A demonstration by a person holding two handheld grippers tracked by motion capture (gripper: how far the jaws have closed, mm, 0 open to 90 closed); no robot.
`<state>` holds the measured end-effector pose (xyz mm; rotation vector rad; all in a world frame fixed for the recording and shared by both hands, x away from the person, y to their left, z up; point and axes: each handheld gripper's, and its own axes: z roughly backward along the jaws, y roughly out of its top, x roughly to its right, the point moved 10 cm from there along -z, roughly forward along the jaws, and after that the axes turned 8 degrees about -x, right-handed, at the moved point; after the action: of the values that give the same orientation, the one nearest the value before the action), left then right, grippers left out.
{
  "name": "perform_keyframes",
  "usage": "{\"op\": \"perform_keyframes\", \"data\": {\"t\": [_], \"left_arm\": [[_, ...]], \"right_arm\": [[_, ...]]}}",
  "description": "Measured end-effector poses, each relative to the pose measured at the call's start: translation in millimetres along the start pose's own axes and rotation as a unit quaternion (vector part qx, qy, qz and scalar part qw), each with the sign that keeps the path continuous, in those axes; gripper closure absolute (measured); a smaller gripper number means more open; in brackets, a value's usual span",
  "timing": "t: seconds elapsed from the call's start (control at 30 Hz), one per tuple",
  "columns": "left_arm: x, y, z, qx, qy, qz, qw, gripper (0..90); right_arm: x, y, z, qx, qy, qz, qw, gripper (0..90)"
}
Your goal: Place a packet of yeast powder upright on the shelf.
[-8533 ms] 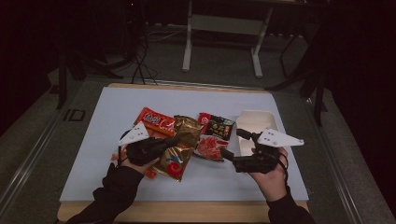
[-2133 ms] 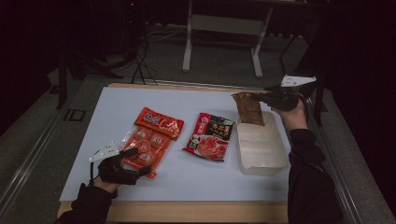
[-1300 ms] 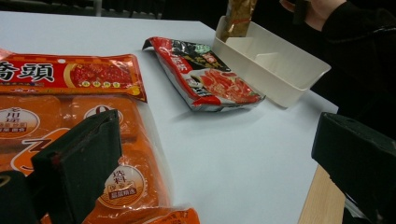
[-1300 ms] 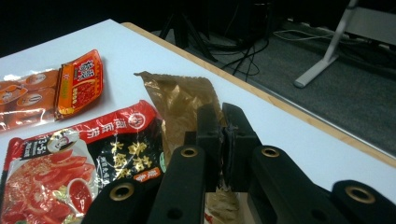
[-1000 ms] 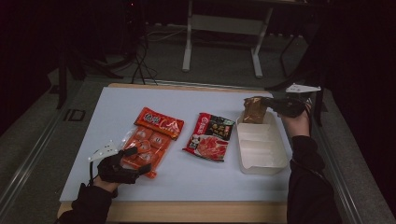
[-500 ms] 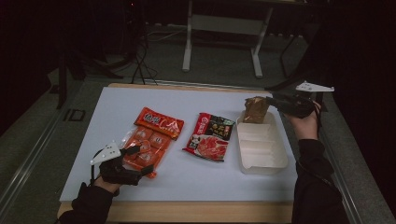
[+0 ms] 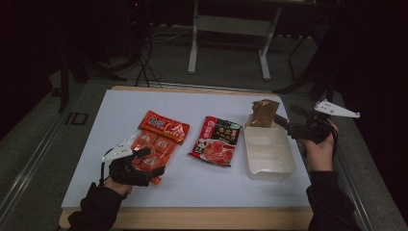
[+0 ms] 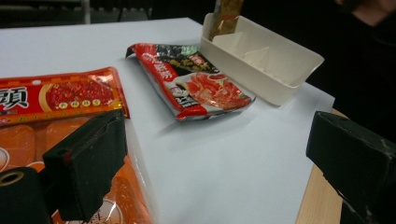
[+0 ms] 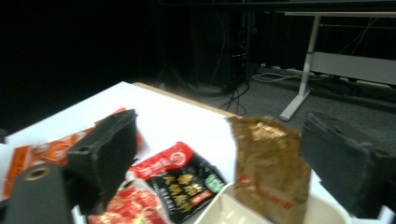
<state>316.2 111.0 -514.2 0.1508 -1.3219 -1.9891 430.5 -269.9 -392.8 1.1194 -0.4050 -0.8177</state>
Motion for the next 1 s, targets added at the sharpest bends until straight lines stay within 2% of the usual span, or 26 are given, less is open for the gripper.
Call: {"op": "perform_keyframes", "data": {"t": [0.1,0.17,0.23,0.4,0.53,0.63,0.8,0.93,1.0], "left_arm": [[-2.1,3.6,-2.1,-0.006,0.001,0.000,1.0000,5.6],[-2.9,4.9,-2.8,-0.007,0.001,-0.002,1.0000,6.7],[-3.5,8.4,-3.9,-0.003,-0.007,0.001,1.0000,6.7],[-3.6,12.9,-9.2,-0.011,-0.008,-0.014,0.9998,7.3],[-2.2,16.9,-13.6,-0.016,-0.016,-0.020,0.9995,11.2],[-1.3,19.5,-18.7,-0.023,-0.017,-0.025,0.9993,13.0],[2.1,22.7,-28.2,-0.029,-0.028,-0.024,0.9989,13.3],[3.1,25.5,-35.6,-0.032,-0.030,-0.027,0.9987,14.4],[4.3,27.3,-39.7,-0.039,-0.030,-0.034,0.9982,15.0]], "right_arm": [[-20.9,-8.6,6.8,0.002,0.019,0.010,0.9998,14.1],[-25.5,-10.7,8.3,0.004,0.020,0.013,0.9997,14.1],[-39.4,-16.6,12.9,0.007,0.029,0.018,0.9994,14.2],[-61.4,-31.1,22.4,0.013,0.036,0.009,0.9992,14.6],[-79.8,-42.1,25.4,0.000,0.041,0.023,0.9989,14.6],[-91.0,-48.1,27.6,0.002,0.050,0.023,0.9985,14.5],[-102.1,-62.0,30.6,-0.003,0.044,0.008,0.9990,14.2],[-111.1,-71.5,31.9,-0.010,0.049,0.013,0.9987,14.2],[-115.7,-74.3,33.9,-0.009,0.051,0.017,0.9985,14.2]]}}
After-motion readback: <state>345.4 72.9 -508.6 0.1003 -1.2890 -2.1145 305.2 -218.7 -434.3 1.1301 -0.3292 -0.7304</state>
